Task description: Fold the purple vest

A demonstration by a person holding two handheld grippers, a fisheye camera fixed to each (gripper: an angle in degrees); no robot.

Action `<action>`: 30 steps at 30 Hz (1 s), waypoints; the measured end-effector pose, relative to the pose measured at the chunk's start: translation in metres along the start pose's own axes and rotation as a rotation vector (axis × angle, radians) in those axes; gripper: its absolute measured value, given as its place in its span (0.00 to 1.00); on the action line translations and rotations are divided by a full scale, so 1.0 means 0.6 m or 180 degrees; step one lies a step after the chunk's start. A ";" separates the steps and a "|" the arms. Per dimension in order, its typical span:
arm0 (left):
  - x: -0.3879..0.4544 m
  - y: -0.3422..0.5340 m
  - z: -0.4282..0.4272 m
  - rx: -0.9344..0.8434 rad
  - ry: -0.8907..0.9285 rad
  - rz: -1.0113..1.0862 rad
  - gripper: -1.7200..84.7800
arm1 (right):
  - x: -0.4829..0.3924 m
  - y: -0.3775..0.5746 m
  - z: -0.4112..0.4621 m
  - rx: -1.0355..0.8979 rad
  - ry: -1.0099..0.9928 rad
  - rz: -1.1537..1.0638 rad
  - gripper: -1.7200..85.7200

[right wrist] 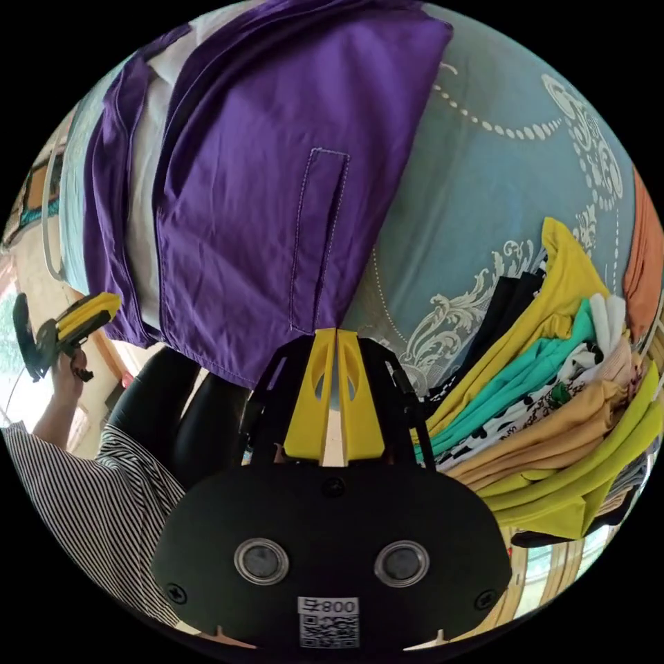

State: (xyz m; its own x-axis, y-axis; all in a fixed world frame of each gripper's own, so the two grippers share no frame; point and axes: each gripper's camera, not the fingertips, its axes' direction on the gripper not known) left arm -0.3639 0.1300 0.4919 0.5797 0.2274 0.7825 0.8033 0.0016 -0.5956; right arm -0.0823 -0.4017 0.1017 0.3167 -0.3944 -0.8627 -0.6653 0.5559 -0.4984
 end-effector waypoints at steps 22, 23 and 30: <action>-0.066 0.024 0.081 -0.0105 -0.0016 -0.0109 0.03 | -0.235 -0.359 -0.212 0.1187 -0.1627 -0.1170 0.12; -0.070 0.027 0.080 -0.0084 -0.0001 -0.0131 0.03 | -0.245 -0.371 -0.201 0.1053 -0.1473 -0.1149 0.11; -0.095 0.061 0.039 0.0212 0.0177 -0.0154 0.03 | -0.268 -0.359 -0.246 0.1034 -0.2047 -0.1580 0.03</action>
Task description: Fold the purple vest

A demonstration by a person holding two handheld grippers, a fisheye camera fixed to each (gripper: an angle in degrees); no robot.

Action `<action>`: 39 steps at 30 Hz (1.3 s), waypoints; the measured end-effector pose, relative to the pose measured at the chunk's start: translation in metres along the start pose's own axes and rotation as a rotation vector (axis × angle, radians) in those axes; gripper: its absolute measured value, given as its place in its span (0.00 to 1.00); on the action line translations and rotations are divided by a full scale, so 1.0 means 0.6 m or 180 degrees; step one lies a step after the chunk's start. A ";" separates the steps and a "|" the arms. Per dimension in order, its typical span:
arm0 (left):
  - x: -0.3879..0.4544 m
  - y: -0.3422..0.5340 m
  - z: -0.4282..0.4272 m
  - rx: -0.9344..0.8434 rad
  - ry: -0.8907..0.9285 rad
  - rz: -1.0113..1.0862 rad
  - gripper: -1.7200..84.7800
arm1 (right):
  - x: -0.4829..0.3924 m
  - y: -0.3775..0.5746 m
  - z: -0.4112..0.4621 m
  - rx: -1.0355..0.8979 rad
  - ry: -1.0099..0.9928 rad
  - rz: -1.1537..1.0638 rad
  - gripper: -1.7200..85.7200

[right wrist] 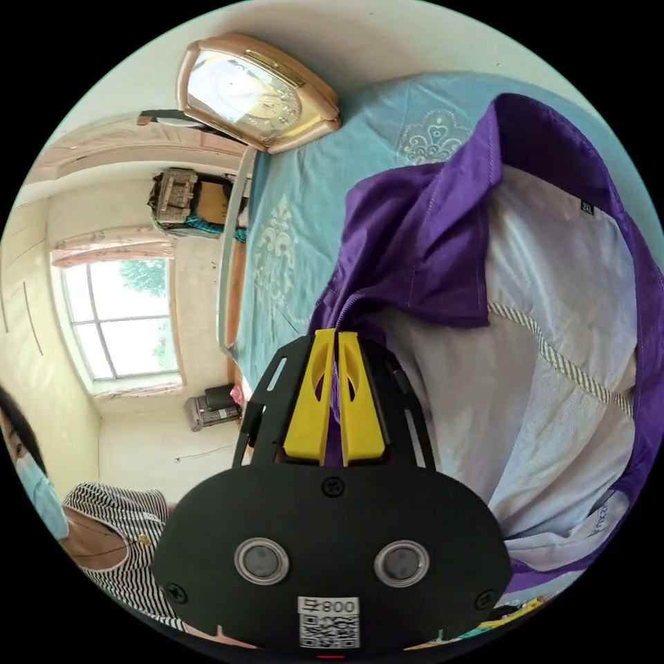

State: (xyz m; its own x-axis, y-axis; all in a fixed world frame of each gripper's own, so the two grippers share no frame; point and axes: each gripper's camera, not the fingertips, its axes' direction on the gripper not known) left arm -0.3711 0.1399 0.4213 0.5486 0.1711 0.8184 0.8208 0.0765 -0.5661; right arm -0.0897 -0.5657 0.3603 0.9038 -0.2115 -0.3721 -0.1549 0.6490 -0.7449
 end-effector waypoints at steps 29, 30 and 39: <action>-0.235 0.092 -0.102 0.0398 0.0209 -0.1439 0.11 | -0.119 0.079 -0.104 0.0367 0.0778 -0.0019 0.11; -0.250 0.100 -0.090 0.0269 0.0272 -0.1501 0.11 | -0.164 0.049 -0.057 0.0094 0.0846 -0.0277 0.11; -0.256 0.130 -0.074 -0.0035 0.0348 -0.1514 0.09 | -0.335 -0.147 0.233 -0.1424 0.1944 -0.1654 0.11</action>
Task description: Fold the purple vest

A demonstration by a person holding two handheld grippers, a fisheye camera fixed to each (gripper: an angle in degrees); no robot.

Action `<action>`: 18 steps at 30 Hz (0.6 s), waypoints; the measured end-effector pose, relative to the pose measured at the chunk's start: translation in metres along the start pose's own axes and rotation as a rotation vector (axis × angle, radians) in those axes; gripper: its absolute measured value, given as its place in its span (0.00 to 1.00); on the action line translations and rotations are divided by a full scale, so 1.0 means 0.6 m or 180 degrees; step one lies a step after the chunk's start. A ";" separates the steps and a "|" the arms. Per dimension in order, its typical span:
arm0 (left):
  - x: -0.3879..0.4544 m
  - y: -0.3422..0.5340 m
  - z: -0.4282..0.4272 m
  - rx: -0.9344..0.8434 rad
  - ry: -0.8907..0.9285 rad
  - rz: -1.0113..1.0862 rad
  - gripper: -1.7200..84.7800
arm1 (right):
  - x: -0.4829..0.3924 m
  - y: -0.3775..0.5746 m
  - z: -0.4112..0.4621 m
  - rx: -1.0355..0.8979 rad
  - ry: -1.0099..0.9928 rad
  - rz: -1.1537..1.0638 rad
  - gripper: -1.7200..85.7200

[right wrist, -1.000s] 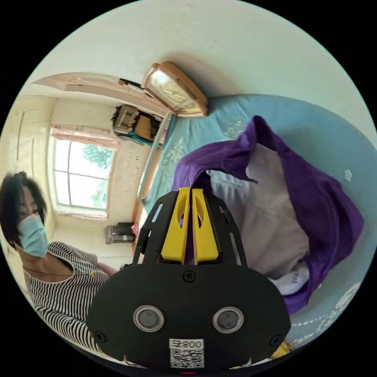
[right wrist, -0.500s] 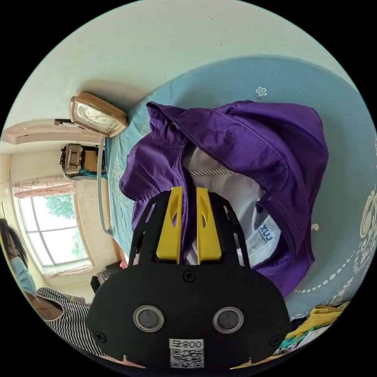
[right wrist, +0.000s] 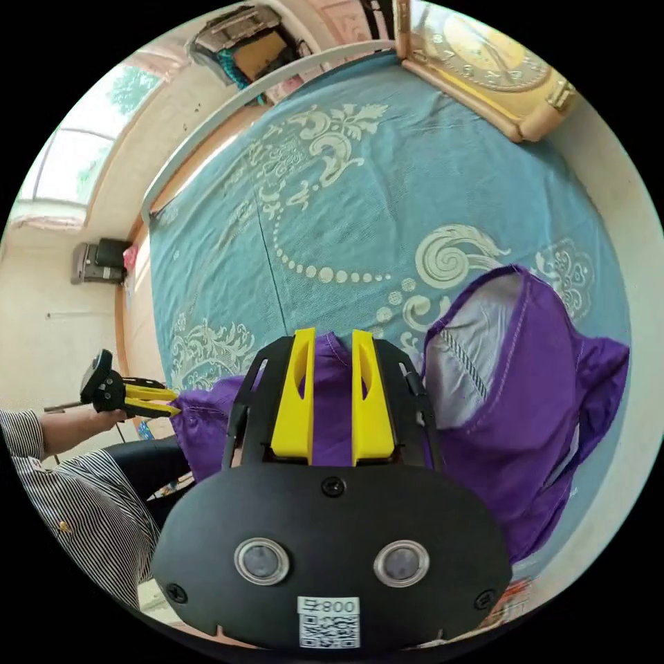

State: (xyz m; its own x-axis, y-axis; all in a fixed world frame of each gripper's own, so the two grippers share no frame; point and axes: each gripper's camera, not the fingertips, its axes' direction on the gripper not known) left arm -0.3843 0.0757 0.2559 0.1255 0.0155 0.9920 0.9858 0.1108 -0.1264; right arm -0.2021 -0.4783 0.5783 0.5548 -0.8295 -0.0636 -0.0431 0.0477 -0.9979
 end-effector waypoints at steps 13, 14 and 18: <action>-0.001 0.069 -0.133 0.0533 0.0177 -0.0021 0.03 | -0.028 -0.008 -0.125 0.0686 -0.0255 -0.0257 0.03; -0.005 0.071 -0.139 0.0545 0.0116 -0.0052 0.03 | -0.029 -0.012 -0.131 0.0781 -0.0337 -0.0271 0.03; -0.024 0.061 -0.119 0.0390 0.0056 -0.0227 0.03 | -0.029 -0.058 -0.050 0.0421 -0.0231 -0.0195 0.03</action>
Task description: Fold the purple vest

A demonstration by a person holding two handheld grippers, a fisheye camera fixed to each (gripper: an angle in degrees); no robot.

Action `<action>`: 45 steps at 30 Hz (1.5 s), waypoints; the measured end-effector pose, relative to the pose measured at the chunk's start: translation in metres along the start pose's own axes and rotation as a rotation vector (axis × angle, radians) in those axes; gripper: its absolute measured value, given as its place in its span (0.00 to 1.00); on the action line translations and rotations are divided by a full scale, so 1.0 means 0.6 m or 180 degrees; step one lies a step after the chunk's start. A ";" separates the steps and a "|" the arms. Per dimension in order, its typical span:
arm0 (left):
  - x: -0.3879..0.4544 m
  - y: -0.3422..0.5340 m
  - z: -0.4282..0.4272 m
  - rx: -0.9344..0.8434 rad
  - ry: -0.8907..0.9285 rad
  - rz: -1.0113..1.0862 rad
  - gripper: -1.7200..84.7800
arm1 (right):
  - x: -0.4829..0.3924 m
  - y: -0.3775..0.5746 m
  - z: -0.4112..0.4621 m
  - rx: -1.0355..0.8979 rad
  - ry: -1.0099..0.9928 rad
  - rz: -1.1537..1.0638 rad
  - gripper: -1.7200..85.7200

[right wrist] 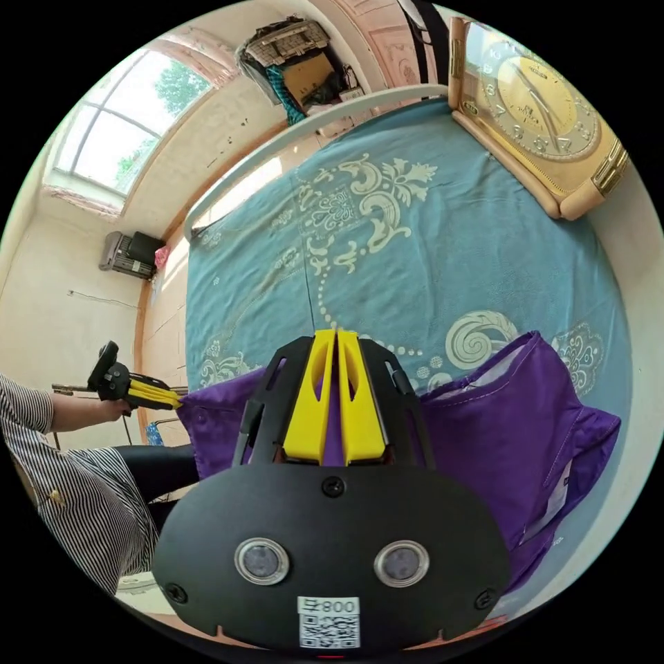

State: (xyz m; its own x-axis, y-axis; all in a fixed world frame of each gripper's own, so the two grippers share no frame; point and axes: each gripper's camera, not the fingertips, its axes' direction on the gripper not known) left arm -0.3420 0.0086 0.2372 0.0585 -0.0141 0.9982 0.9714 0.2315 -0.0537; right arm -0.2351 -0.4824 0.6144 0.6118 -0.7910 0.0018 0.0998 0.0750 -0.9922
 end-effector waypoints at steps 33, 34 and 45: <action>0.437 -0.243 -0.205 0.0971 0.0542 0.2015 0.04 | 0.406 0.587 -0.004 0.1765 -0.0818 0.2865 0.05; 0.444 -0.244 -0.208 0.0978 0.0549 0.2036 0.04 | 0.402 0.587 -0.011 0.1826 -0.0749 0.2782 0.05; 0.552 -0.282 -0.243 0.0805 0.0462 0.2291 0.04 | 0.316 0.758 -0.074 0.1878 0.0295 0.2648 0.04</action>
State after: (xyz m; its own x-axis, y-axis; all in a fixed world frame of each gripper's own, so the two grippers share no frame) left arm -0.4533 -0.1770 0.5728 0.7018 0.1005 0.7053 0.6016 0.4466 -0.6623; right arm -0.1085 -0.6251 0.1581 0.6030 -0.3938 -0.6938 0.0568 0.8886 -0.4551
